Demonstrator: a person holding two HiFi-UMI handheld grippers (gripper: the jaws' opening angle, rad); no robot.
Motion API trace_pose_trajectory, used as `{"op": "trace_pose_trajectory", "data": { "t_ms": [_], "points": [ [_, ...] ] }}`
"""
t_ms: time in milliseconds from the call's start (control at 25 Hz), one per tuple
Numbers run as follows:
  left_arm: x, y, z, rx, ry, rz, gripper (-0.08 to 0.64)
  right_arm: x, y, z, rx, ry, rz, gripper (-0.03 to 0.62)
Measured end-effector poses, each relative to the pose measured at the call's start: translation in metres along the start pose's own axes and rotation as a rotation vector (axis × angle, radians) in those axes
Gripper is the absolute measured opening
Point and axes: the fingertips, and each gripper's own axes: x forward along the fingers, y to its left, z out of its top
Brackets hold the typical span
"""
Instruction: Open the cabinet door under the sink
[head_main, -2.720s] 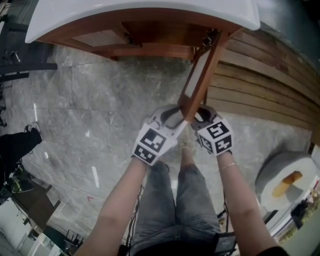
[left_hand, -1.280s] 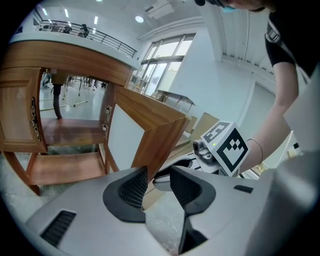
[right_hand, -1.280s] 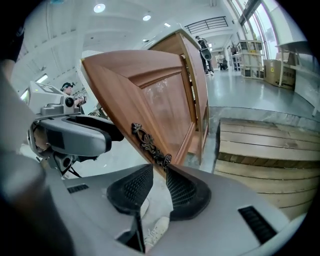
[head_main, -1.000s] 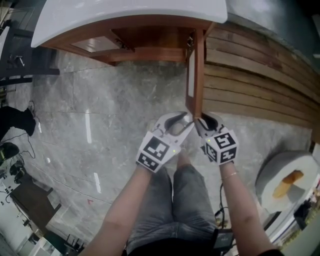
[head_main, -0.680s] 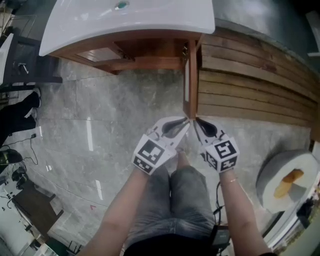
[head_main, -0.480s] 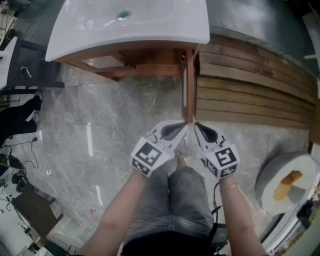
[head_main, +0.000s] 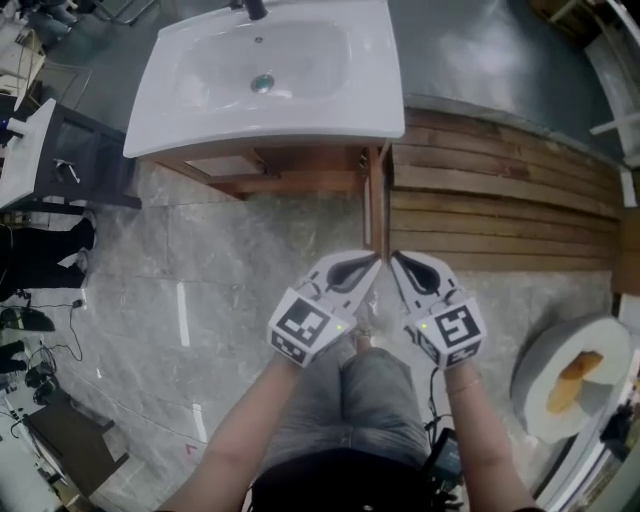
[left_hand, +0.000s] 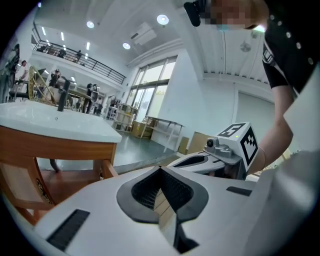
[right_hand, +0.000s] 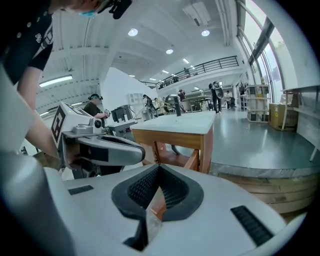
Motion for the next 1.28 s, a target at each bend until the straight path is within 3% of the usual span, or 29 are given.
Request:
{"op": "trace_pose_trajectory", "data": {
  "t_ms": [360,600,840,1280],
  "points": [
    [-0.032,-0.004,0.076,0.084,-0.059,0.047,0.009,-0.025,0.007,0.099,-0.03,-0.124,-0.035,0.009],
    [-0.058,-0.004,0.116,0.078,-0.123,0.088,0.009,-0.037,0.023,0.149,-0.059,-0.189,-0.02,0.009],
    [-0.083,0.008,0.152,0.074,-0.191,0.135,0.009,-0.045,0.04,0.181,-0.103,-0.221,-0.017,0.009],
    [-0.114,0.007,0.178,0.1,-0.199,0.166,0.009,-0.043,0.074,0.228,-0.118,-0.305,0.05,0.009]
  ]
}}
